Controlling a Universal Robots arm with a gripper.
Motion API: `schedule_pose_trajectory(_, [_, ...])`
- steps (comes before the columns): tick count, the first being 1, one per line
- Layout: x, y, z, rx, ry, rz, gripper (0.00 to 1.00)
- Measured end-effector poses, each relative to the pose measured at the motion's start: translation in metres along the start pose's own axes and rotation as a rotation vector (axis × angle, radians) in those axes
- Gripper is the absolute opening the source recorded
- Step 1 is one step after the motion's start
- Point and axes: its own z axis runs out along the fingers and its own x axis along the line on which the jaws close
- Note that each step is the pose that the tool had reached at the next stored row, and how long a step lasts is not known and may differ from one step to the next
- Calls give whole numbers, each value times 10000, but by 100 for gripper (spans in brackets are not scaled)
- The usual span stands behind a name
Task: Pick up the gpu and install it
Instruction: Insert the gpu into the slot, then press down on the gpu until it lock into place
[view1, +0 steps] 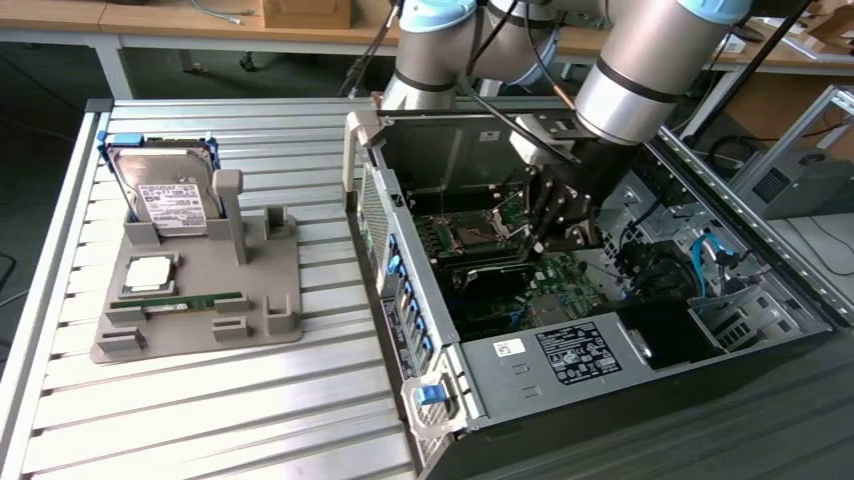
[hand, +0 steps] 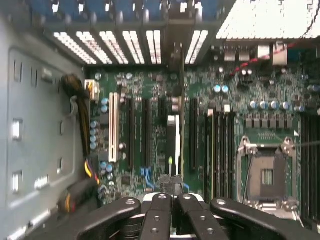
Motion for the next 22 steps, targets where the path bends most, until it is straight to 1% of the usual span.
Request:
schedule_pose_trajectory(2, [-1, -64, -5, -46, 1, -31, 11])
schedule_pose_trajectory(4, [-1, -86, -8, -54, 2, -46, 11])
schedule_pose_trajectory(17, [-1, -87, -8, -55, 2, -45, 11])
schedule_pose_trajectory(18, [-1, -84, -7, -55, 2, -46, 11])
schedule_pose_trajectory(20, [-3, -44, 0, -52, 2, -46, 11])
schedule_pose_trajectory(22, [-5, 44, 14, -38, 3, -45, 11])
